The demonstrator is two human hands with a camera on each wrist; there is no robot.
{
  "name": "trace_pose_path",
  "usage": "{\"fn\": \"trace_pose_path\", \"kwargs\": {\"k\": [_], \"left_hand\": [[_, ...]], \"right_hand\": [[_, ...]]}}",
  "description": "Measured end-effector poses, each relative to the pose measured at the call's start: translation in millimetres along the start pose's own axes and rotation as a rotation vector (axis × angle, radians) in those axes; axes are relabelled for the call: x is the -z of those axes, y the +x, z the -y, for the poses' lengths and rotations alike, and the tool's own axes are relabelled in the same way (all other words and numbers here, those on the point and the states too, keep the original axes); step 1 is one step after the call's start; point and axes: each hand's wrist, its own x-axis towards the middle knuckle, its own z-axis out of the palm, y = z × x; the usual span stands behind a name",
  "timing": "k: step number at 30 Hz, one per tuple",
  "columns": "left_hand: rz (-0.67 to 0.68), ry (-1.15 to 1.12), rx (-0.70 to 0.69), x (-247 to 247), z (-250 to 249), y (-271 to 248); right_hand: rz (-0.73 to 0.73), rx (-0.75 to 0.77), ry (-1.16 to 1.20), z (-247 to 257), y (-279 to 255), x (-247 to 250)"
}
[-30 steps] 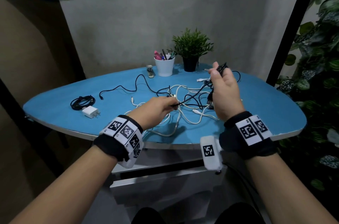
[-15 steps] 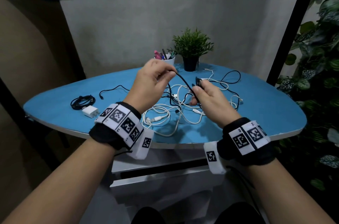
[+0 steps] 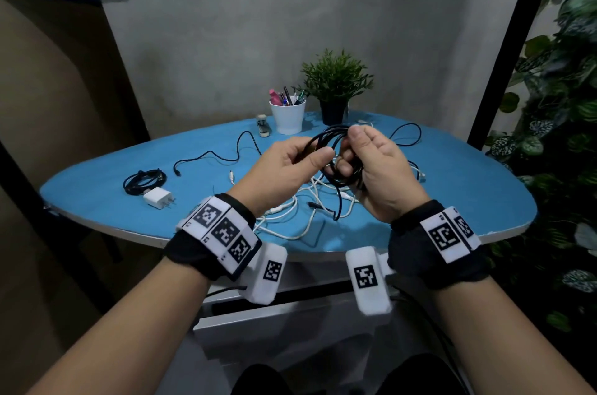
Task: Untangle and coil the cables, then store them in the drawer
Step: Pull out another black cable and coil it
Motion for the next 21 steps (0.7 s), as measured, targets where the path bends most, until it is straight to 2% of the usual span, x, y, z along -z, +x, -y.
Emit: {"fn": "trace_pose_path", "kwargs": {"k": [5, 10, 14, 18, 21], "left_hand": [[-0.022, -0.005, 0.013, 1, -2, 1], [0.019, 0.002, 0.020, -3, 1, 1], [0.023, -0.119, 0.095, -11, 10, -2], [0.034, 0.025, 0.214, -21, 26, -6], [0.183, 0.196, 0.259, -25, 28, -10]], "right_hand": [[0.050, -0.011, -0.124, 2, -5, 9], [0.108, -0.105, 0.023, 16, -13, 4], [0.046, -0.091, 0.158, 23, -12, 0], [0.029, -0.026, 0.272, 25, -4, 4], [-0.051, 0.035, 0.239, 24, 2, 8]]}}
